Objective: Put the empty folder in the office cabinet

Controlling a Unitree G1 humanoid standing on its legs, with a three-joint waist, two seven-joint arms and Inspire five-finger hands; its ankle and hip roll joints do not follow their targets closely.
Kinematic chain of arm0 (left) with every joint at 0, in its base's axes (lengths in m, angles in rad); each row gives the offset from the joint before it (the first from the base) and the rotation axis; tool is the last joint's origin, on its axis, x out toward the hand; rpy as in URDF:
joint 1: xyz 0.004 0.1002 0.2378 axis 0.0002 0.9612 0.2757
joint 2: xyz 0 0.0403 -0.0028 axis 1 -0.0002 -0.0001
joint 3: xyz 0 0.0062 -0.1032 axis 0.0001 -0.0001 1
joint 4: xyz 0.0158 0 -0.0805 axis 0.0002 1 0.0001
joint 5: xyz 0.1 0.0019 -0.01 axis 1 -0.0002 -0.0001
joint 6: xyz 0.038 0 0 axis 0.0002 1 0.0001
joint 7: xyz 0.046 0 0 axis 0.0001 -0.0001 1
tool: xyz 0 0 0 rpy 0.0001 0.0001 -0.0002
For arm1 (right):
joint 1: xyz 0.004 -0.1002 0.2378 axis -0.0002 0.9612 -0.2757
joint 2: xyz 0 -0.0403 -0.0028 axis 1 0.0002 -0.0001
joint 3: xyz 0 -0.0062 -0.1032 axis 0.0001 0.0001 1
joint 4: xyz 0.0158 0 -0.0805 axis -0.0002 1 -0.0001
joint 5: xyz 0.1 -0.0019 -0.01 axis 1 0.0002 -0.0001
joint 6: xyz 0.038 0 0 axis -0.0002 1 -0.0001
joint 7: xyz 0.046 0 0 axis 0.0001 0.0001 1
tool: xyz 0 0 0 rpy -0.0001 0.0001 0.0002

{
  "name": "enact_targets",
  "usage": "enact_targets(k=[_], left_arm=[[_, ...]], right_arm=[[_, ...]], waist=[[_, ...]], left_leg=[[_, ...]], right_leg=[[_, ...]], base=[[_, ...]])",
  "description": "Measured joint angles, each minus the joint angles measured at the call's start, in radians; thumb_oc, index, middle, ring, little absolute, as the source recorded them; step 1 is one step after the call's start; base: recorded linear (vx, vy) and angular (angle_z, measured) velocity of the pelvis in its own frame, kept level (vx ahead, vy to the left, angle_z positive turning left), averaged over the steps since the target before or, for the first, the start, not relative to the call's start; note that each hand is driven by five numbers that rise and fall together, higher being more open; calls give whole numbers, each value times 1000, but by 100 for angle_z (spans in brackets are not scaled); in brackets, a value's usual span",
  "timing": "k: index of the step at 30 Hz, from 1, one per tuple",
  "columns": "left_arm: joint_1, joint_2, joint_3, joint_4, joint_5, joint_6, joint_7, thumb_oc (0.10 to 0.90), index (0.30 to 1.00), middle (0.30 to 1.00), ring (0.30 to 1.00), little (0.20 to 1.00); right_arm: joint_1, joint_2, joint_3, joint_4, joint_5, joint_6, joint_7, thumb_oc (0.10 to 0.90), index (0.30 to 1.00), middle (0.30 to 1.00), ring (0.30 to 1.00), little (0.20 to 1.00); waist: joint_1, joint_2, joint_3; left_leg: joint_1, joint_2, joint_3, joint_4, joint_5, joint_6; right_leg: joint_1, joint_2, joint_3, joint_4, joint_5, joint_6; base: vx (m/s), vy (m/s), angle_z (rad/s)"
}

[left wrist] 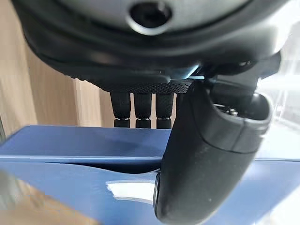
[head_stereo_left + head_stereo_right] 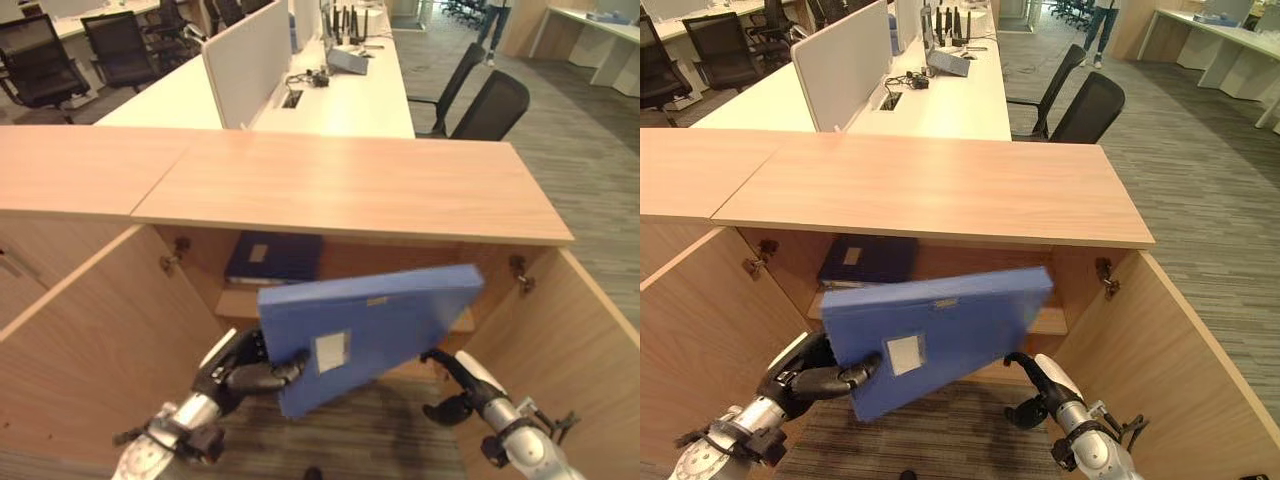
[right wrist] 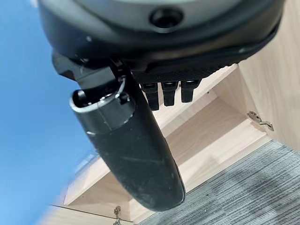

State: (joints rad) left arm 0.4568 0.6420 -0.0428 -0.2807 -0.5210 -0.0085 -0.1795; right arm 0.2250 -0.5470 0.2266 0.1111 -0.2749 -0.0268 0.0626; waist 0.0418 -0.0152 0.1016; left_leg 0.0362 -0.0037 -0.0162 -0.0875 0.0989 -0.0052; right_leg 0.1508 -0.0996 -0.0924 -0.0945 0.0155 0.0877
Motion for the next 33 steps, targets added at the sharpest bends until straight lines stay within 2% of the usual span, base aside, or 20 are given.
enact_targets(k=[3,7,11,15,18,21,25,33], left_arm=[[4,-43,56,102,274,1,28,400,300,300,300,300],[-12,-67,113,163,479,1,72,400,300,300,300,300],[-51,-68,122,155,530,1,111,400,300,300,300,300],[-74,-69,106,132,531,-7,112,400,300,300,300,300],[-119,-65,4,105,525,-13,106,400,300,300,300,300],[-127,-65,-47,89,525,-17,96,400,300,300,300,300],[-161,-49,-141,74,515,-17,76,400,300,300,300,300],[-171,-27,-143,70,486,-17,82,400,300,300,300,300]], right_arm=[[0,-13,-1,0,-41,5,36,800,900,900,900,900],[-72,4,22,92,-111,29,40,800,900,900,900,900],[-118,29,36,123,-137,60,36,800,900,900,900,900],[-132,43,38,113,-136,61,25,800,900,900,900,900],[-179,65,86,93,-136,61,-25,800,900,900,900,900],[-214,89,109,92,-137,67,-63,800,900,900,900,900],[-288,92,194,89,-158,64,-87,800,900,900,900,900],[-306,91,215,70,-203,46,-96,800,900,900,900,900]], waist=[[14,-3,0],[21,-15,-2],[27,-15,-2],[30,-15,-3],[29,-12,-2],[25,-10,-2],[19,-6,-2],[21,2,-2]], left_leg=[[0,1,-2,0,0,1],[-3,-1,-9,0,1,0],[-3,-1,-12,0,2,0],[-2,-1,-13,0,3,0],[-2,-1,-13,0,6,0],[-1,-1,-13,0,9,0],[-1,0,-14,0,11,4],[0,0,-13,0,9,2]], right_leg=[[0,1,-1,0,-1,-2],[0,0,-9,0,-2,-3],[2,1,-12,0,-2,-3],[3,1,-13,0,-2,-4],[3,1,-13,0,-1,-4],[4,1,-13,0,-1,-4],[5,2,-14,0,0,-5],[6,2,-13,0,-1,-4]], base=[[-1,-3,2],[-5,-4,5],[0,-1,1],[0,0,0],[0,0,0],[0,0,0],[0,0,0],[0,0,0]])
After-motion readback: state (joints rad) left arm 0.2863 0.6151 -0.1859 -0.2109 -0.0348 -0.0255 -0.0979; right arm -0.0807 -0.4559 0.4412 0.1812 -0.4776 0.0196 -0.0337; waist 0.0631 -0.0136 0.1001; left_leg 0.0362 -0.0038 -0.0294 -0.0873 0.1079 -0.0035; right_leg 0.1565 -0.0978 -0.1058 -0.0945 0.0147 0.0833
